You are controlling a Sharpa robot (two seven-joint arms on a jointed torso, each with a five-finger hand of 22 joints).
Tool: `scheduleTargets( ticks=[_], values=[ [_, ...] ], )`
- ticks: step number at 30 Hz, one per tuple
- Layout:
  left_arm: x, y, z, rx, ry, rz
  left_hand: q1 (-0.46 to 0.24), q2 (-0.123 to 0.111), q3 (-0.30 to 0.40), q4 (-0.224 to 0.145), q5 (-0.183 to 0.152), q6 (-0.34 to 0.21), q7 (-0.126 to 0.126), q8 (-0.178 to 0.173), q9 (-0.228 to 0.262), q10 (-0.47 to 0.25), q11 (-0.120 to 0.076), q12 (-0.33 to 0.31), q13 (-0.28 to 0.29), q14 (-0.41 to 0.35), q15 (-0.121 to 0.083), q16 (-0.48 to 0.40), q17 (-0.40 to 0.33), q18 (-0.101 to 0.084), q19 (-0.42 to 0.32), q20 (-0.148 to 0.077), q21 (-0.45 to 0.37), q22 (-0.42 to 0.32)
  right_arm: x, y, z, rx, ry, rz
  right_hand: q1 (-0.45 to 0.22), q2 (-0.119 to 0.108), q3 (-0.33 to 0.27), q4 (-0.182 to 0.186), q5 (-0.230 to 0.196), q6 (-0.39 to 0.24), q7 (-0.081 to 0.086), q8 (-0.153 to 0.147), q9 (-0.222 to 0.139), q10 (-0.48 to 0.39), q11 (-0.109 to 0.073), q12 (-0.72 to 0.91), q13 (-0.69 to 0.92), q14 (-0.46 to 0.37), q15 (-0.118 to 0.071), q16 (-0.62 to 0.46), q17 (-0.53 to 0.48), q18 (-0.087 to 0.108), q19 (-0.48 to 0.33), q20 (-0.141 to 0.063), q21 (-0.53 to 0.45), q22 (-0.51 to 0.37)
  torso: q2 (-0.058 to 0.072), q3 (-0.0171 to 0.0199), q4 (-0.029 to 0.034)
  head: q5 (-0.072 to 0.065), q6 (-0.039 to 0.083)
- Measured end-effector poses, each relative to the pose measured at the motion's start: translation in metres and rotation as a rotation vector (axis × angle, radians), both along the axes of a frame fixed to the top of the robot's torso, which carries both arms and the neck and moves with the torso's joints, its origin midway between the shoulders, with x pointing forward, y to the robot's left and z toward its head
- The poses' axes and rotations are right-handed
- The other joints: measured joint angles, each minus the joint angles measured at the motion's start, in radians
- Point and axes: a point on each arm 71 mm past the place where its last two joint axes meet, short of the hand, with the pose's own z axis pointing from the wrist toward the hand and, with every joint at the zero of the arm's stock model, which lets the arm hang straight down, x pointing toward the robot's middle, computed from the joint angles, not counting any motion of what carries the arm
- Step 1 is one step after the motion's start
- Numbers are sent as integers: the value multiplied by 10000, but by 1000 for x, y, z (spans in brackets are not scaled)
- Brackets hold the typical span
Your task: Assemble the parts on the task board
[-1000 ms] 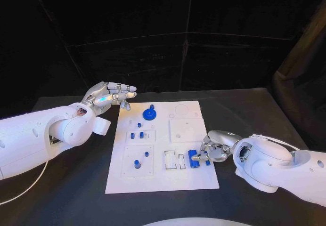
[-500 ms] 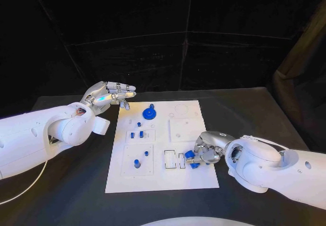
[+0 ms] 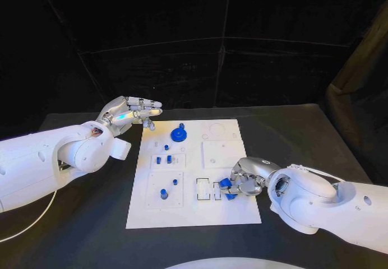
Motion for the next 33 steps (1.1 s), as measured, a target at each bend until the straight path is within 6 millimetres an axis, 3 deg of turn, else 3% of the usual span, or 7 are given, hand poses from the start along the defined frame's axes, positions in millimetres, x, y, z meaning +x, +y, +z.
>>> scheduleTargets(
  ticks=[5,16,33],
  values=[
    [0,0,0,1,3,-2,0,0,0,0,0,0,0,0,0,0,0,0,0,0,0,0,0,1,0,0,0,0,-7,0,5,630,-2,-251,39,39,-37,35,361,25,-21,89,135,86,-5,0,54,29,-29,6,39,1,35,-35,41,-1,-7,-10,3,-10,33],
    [0,0,0,2,16,-19,0,0,-28,28,0,0,0,0,0,0,0,0,-12,0,0,-1,-16,0,0,0,0,-7,-11,4,11,1673,-15,-723,78,77,-49,47,504,24,-20,90,190,96,-20,0,74,29,-28,7,37,2,34,-34,41,-1,-9,-20,24,26,38],
    [-1,-1,-1,-4,33,-57,0,0,-28,28,0,0,0,0,0,0,0,0,-11,0,0,-2,-15,0,0,0,0,-5,-2,43,0,2449,910,-647,16,136,-268,129,590,64,-58,129,276,92,-16,-117,57,29,-27,6,35,3,33,-35,41,-2,2,-37,42,114,4]
  ],
)
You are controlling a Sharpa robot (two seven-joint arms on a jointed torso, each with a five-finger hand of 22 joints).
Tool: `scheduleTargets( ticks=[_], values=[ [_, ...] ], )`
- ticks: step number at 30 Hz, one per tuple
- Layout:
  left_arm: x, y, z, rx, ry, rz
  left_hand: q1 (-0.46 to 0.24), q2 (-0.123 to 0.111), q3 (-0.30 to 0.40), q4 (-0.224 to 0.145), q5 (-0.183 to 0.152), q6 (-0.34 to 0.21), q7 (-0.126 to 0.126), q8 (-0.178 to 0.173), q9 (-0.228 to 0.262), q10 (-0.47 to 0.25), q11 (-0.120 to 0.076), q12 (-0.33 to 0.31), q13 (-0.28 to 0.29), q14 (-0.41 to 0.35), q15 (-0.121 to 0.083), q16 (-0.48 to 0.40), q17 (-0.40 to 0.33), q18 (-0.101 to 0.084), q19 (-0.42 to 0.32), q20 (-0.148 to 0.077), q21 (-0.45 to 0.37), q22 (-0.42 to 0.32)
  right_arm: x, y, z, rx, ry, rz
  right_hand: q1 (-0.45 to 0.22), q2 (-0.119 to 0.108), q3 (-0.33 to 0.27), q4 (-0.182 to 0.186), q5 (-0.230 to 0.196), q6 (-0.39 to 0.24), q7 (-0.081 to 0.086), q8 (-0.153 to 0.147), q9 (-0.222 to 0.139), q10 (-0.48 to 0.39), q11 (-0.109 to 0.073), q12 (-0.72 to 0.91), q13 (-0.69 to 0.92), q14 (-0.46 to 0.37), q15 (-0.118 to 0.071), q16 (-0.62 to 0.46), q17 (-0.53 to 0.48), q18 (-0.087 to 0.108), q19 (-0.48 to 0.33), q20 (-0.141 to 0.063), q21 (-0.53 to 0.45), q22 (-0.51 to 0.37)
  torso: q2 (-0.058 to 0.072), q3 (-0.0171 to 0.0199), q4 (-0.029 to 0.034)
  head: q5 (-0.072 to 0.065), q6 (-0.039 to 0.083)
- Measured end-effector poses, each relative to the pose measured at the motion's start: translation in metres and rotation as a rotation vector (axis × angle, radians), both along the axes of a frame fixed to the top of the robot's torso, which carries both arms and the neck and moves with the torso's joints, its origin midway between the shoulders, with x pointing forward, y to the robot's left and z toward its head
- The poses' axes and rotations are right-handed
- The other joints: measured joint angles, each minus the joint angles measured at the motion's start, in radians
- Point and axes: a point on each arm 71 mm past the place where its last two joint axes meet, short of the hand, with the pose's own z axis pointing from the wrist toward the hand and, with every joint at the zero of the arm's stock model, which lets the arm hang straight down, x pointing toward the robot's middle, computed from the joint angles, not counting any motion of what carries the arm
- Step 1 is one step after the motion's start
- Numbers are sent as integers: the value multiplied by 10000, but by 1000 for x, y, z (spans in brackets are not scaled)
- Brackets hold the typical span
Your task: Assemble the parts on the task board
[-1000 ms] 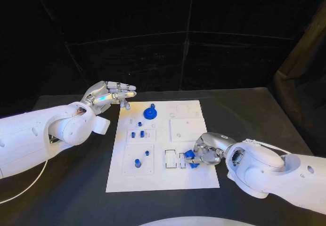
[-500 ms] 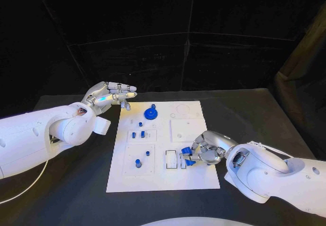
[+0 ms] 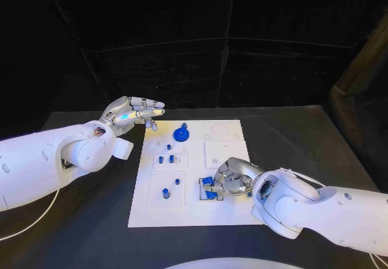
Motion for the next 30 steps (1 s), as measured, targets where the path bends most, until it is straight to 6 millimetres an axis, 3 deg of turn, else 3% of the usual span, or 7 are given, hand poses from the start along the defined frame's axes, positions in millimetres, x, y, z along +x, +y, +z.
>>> scheduleTargets(
  ticks=[4,8,10,15,19,23,30],
  values=[
    [0,0,0,-1,2,-8,0,0,0,0,0,0,0,0,0,0,0,0,1,0,0,-1,0,0,0,0,0,0,2,3,-3,-18,180,-44,-168,15,-109,-3,-246,4,-2,31,79,-1,0,-66,0,0,0,0,0,0,0,0,0,0,2,3,-11,24,-20],
    [0,0,0,-2,4,-13,0,0,0,0,0,0,0,0,0,0,0,0,1,0,0,-2,0,0,0,0,0,0,3,4,-4,-59,250,-110,-516,12,-361,-16,-1179,87,-53,68,157,-1,-1,-146,0,0,0,0,-7,1,0,0,0,0,1,7,-12,35,-32],
    [0,0,0,0,5,-11,0,0,0,0,0,0,0,0,0,0,0,0,1,0,0,-2,1,0,0,0,0,0,3,4,-4,-78,257,-124,-835,-61,-555,-30,-2165,118,-84,73,186,0,-2,-292,-55,0,0,0,-70,1,0,0,0,0,-1,12,-18,40,-32],
    [0,0,0,0,9,-16,0,0,0,0,0,0,0,0,0,0,0,0,1,0,0,-2,1,1,0,0,0,1,4,4,-4,-185,163,-162,-1969,-1086,-113,49,-4185,-8,37,20,274,-242,26,-1172,-610,-1,0,-203,-339,2,-81,30,-74,-1,-8,15,-24,47,-26],
    [0,0,0,2,12,-16,0,0,0,0,0,0,0,0,0,0,0,0,1,0,0,-2,1,0,0,0,0,1,5,3,-3,-291,14,-155,-2485,-1737,95,79,-4273,-43,73,20,333,-437,38,-1898,-1121,0,0,-268,-438,2,-113,38,-121,-1,-9,17,-26,48,-21],
    [0,0,0,5,16,-11,0,0,0,0,0,0,0,0,0,0,0,0,2,0,0,-2,1,0,0,0,0,1,4,2,-2,-384,-142,-123,-2478,-1779,256,63,-4273,-43,73,20,359,-437,37,-2042,-1246,0,0,-268,-442,3,-127,52,-121,-1,-10,19,-31,48,-18],
    [0,2,0,13,22,11,0,0,0,0,0,0,0,0,0,0,0,0,2,0,0,-2,2,0,0,0,0,2,1,2,0,-528,-284,148,-543,-1465,645,-233,-4168,-20,50,173,561,-366,-33,-1921,-1061,-1,0,-170,-130,3,-105,30,-121,-1,-10,23,-31,31,-31]
  ],
)
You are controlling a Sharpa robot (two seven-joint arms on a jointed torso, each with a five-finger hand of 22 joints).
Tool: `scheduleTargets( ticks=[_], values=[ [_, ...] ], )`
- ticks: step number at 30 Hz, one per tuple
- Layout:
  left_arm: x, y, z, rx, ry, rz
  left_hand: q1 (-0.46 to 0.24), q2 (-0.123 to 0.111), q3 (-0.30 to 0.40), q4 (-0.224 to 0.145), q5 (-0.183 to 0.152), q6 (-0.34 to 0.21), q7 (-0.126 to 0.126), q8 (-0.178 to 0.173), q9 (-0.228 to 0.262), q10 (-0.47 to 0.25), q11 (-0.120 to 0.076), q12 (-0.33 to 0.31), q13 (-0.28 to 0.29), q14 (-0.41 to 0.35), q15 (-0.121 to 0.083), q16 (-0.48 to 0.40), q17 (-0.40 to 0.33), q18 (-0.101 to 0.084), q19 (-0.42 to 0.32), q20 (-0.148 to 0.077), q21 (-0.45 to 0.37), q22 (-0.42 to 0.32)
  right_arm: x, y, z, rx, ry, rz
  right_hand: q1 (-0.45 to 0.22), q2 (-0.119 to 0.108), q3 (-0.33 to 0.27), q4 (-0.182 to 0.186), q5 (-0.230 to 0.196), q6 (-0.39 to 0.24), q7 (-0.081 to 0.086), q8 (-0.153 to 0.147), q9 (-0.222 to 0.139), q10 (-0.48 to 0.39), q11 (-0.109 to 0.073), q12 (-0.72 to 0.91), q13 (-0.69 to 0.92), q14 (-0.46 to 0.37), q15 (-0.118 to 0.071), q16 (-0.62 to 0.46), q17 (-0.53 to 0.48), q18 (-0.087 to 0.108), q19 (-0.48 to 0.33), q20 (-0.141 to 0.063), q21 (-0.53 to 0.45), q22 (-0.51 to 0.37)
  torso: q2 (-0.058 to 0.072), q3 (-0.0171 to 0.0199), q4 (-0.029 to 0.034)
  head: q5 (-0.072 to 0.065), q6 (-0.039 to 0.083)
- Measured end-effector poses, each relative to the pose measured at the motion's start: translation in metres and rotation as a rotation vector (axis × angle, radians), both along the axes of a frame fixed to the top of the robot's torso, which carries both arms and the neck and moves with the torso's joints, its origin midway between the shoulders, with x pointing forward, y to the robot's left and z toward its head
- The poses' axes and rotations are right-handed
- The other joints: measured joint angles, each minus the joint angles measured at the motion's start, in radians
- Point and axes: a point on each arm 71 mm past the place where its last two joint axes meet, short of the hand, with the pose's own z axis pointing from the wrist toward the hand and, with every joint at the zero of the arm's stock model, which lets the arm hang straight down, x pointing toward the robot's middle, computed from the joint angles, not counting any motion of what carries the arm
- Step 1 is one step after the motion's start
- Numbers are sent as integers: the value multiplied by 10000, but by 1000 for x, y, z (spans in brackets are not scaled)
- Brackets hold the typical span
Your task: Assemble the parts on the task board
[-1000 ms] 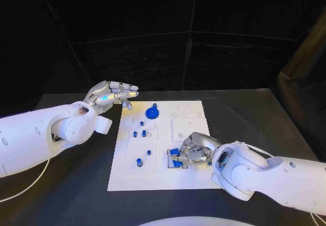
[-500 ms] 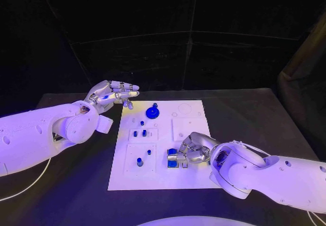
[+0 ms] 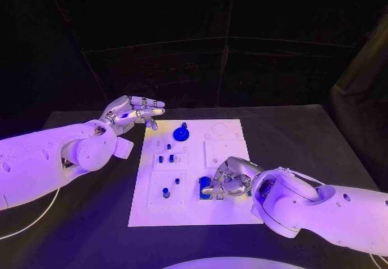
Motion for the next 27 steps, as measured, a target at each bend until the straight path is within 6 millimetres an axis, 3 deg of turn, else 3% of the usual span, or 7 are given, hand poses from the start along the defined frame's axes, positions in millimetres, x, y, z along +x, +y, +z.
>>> scheduleTargets(
  ticks=[3,10,17,24,27],
  values=[
    [0,0,0,3,3,7,0,0,0,0,0,0,0,0,0,0,0,0,0,0,0,0,0,-1,0,0,0,0,-1,0,1,-69,-25,157,277,50,-36,-70,-74,15,-15,34,47,62,15,100,102,0,0,54,130,0,34,-34,45,0,0,-1,0,-12,6],
    [0,1,0,8,10,15,0,0,0,0,0,0,0,0,0,0,0,0,0,0,0,0,0,0,0,0,0,1,0,1,1,-242,-153,381,767,410,24,-301,-76,50,-50,117,141,114,-37,150,169,-36,-36,104,132,1,69,-68,80,0,0,-6,0,-16,6],
    [0,1,0,12,18,21,0,0,0,0,0,0,0,0,0,0,0,0,1,0,0,0,0,0,0,0,0,1,2,-1,-2,-507,-177,444,825,475,-117,-432,354,50,-50,167,191,186,-38,150,212,1,-73,104,132,0,105,-104,80,0,-2,-10,6,-15,-6],
    [0,3,0,20,26,43,0,0,0,0,0,0,0,0,0,0,0,0,1,0,0,0,1,-1,0,0,0,1,0,-2,-1,-597,-141,552,820,469,-357,-356,365,50,-50,167,212,185,-38,150,211,1,-73,104,130,0,105,-104,79,0,-1,-11,6,-3,-19],
    [0,3,0,23,30,50,0,0,0,0,0,0,0,0,0,0,0,0,1,0,0,0,1,0,0,0,0,1,-1,-5,0,-584,-140,567,718,367,-431,-282,365,5,-95,167,213,185,-38,78,180,1,-73,104,130,0,105,-104,79,0,0,-9,6,-2,-19]
  ],
)
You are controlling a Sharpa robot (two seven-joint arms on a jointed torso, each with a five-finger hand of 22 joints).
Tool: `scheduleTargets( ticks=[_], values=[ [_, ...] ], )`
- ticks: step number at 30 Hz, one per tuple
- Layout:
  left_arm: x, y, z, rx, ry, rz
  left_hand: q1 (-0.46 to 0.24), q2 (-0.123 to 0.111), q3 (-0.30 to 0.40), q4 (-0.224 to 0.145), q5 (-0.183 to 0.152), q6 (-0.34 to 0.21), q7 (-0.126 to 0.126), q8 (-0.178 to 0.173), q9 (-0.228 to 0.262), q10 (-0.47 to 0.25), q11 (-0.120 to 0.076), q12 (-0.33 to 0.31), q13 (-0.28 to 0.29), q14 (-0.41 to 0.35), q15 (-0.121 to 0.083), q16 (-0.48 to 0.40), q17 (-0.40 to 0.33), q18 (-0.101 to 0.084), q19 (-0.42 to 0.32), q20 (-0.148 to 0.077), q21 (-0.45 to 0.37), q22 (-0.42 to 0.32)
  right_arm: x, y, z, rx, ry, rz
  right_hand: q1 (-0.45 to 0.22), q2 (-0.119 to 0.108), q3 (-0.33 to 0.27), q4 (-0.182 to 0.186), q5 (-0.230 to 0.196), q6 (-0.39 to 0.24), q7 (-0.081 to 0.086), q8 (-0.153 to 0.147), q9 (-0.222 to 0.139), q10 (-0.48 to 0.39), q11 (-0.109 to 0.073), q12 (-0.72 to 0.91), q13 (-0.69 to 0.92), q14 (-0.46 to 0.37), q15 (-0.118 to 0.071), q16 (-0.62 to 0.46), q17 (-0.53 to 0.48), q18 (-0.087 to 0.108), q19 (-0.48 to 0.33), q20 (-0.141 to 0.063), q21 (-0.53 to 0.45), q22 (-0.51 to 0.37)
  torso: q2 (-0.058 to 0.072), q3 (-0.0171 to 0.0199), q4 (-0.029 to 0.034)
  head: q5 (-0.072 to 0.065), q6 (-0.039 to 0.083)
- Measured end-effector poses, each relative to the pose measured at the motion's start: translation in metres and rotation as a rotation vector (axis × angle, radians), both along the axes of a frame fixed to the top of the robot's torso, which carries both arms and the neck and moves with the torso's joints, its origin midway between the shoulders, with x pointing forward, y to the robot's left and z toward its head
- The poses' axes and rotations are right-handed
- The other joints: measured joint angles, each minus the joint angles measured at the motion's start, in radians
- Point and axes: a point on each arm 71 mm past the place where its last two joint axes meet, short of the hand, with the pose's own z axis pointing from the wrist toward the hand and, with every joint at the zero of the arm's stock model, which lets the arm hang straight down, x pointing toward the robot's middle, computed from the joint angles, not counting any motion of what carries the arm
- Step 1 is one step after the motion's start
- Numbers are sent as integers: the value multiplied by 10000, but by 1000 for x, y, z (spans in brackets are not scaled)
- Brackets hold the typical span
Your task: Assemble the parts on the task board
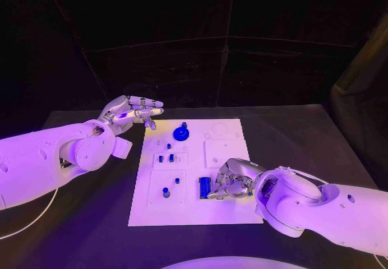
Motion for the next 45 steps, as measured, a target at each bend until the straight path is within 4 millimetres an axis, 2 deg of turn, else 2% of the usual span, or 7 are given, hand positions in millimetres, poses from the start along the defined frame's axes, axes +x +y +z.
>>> scheduleTargets(
  ticks=[6,11,14,18,25,30,45],
  values=[
    [0,1,0,6,9,8,0,0,0,0,0,0,0,0,0,0,0,0,0,0,0,0,0,0,0,0,0,0,-4,-20,5,320,-134,-156,-74,82,-63,63,204,-426,160,-262,-96,-127,126,-278,-150,0,0,-106,-115,1,-149,108,-128,0,-1,5,-6,-43,17],
    [0,1,0,13,14,15,0,0,0,0,0,0,0,0,0,0,0,0,0,0,0,0,0,0,0,0,0,0,-11,-50,15,740,-350,-422,288,444,-27,28,638,-924,371,-819,-368,-324,324,-834,-507,-17,129,-222,-265,1,-326,178,-265,0,-12,8,-17,-129,49],
    [0,0,0,11,14,4,0,0,0,0,0,0,0,0,0,0,0,0,0,0,0,0,0,0,0,0,0,0,-10,-70,21,696,-490,-653,503,659,14,-65,886,-938,386,-1018,-489,-324,323,-916,-562,19,165,-222,-265,1,-361,213,-265,0,-16,5,-21,-181,83],
    [0,0,-1,23,27,-3,0,0,0,0,0,0,0,0,0,0,0,0,1,0,0,0,0,0,0,0,0,0,-10,-85,23,283,-464,-634,506,732,-91,-19,1044,-713,389,-1127,-603,-361,360,-1091,-673,19,165,-294,-332,1,-361,213,-305,0,-16,6,-42,-252,109],
    [0,-1,-4,65,85,-29,0,0,-17,-17,0,0,0,0,0,0,0,20,-4,-6,2,0,-16,-1,0,0,0,-8,-7,-92,19,-821,-530,-313,330,907,-323,213,838,-182,272,-1163,-650,-264,263,-1082,-641,18,165,-293,-230,2,-306,250,-276,0,-28,35,-120,-300,122],
    [-1,-1,-5,73,100,-42,0,0,-29,-29,0,0,0,0,0,0,0,47,-15,-74,-1,0,-34,0,0,0,0,-18,-4,-93,15,-1582,-519,-279,151,816,-600,435,374,127,161,-1163,-619,-178,177,-889,-452,19,165,-234,-84,1,-176,181,-193,0,-37,42,-128,-319,113],
    [-1,-1,-6,89,120,-48,0,0,-29,-29,0,0,0,0,0,0,0,48,-14,-73,0,0,-33,0,0,0,0,-17,5,-87,9,-2841,-804,-130,67,856,-600,435,617,261,117,-1123,-494,-107,106,-889,-424,-20,126,-235,-78,2,-139,144,-193,-1,-30,35,-128,-316,69]
  ],
)
